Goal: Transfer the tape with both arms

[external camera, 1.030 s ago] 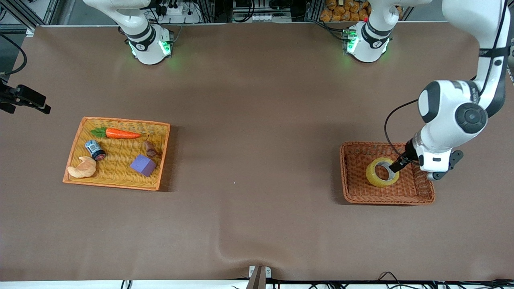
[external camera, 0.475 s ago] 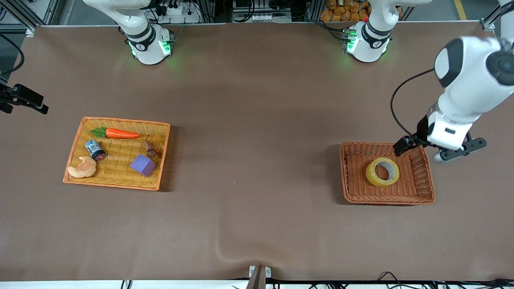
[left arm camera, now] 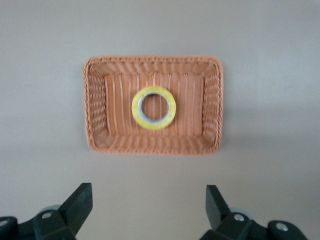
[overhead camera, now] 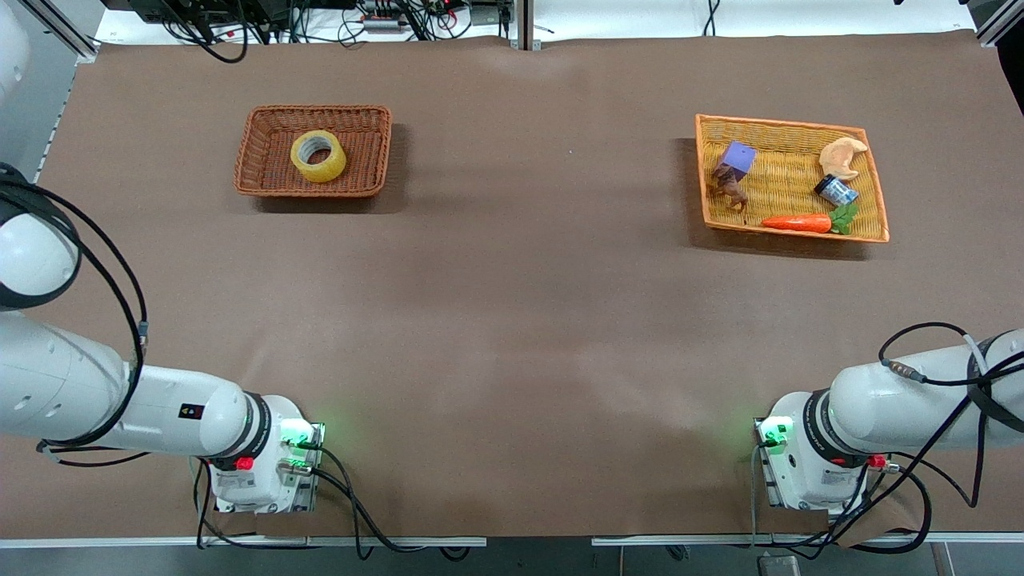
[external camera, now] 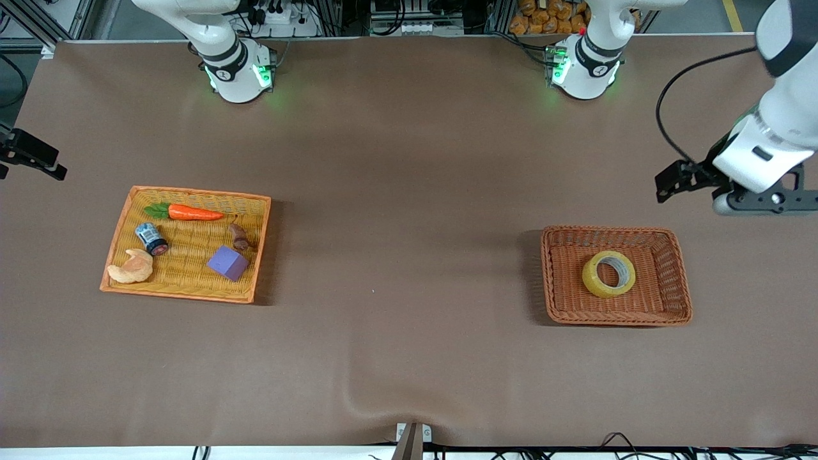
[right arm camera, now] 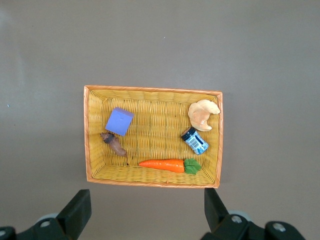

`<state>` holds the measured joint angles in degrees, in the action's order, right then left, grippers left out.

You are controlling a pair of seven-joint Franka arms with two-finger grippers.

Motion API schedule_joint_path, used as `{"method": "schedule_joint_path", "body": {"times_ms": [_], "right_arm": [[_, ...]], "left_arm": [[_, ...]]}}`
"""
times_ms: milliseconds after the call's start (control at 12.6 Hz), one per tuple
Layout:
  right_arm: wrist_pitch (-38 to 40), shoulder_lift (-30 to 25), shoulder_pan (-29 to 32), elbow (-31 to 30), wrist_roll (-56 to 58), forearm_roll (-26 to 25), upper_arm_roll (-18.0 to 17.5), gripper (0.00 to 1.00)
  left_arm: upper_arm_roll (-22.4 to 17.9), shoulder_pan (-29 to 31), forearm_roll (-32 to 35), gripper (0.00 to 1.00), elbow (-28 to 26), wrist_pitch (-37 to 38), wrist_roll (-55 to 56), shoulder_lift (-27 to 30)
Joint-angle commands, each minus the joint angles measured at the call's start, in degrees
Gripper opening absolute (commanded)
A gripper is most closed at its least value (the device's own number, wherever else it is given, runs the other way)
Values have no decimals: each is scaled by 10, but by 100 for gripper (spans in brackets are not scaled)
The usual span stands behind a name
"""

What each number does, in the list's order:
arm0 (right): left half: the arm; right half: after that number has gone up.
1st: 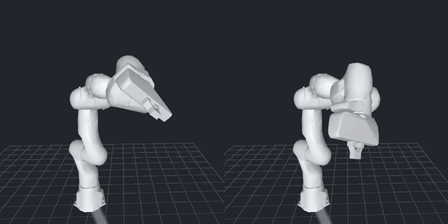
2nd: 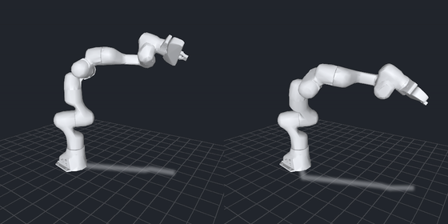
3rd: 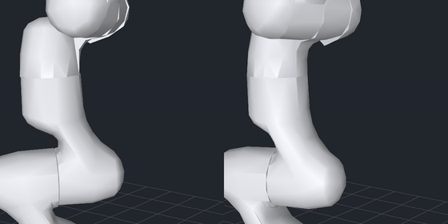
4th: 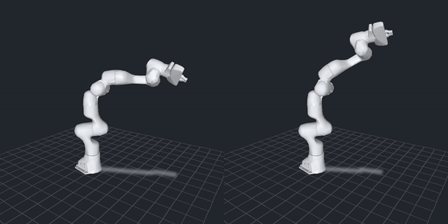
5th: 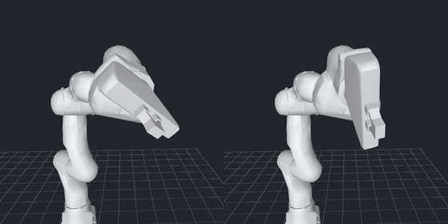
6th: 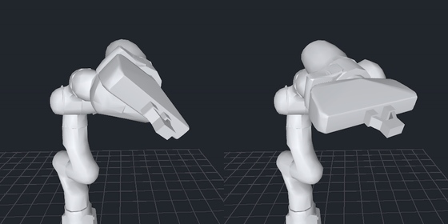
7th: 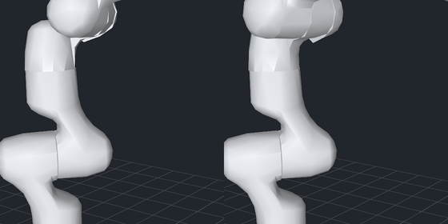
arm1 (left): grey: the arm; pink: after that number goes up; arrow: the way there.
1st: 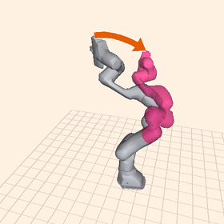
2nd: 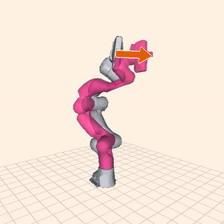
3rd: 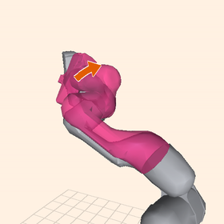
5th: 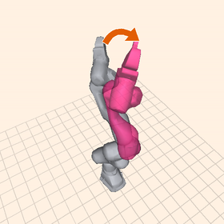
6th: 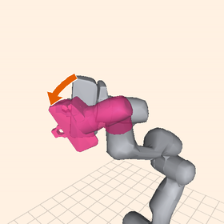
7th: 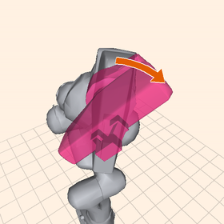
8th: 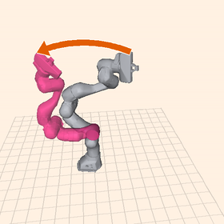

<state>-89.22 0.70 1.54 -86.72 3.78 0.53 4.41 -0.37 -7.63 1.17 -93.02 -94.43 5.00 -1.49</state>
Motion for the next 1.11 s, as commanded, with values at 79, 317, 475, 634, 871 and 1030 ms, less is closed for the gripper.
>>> {"method": "schedule_joint_path", "body": {"times_ms": [79, 317, 475, 634, 871, 1030], "right_arm": [[8, 10, 1, 14, -2, 7, 1, 100], [7, 10, 1, 15, -2, 7, 1, 100], [4, 15, -2, 15, -3, 7, 1, 100], [3, 16, -2, 15, -3, 7, 1, 100], [3, 16, 0, 15, -3, 8, 0, 100], [2, 17, -2, 15, -3, 8, 0, 100]], "left_arm": [[8, 6, -1, 100, 63, 111, -58, -5], [8, 18, -4, 100, 64, 117, -82, 12], [6, 18, -2, 100, 65, 122, -86, 30], [2, 19, -5, 100, 62, 122, -83, 40], [1, 18, -5, 100, 61, 129, -74, 39], [1, 18, -6, 100, 59, 129, -56, 37]]}}
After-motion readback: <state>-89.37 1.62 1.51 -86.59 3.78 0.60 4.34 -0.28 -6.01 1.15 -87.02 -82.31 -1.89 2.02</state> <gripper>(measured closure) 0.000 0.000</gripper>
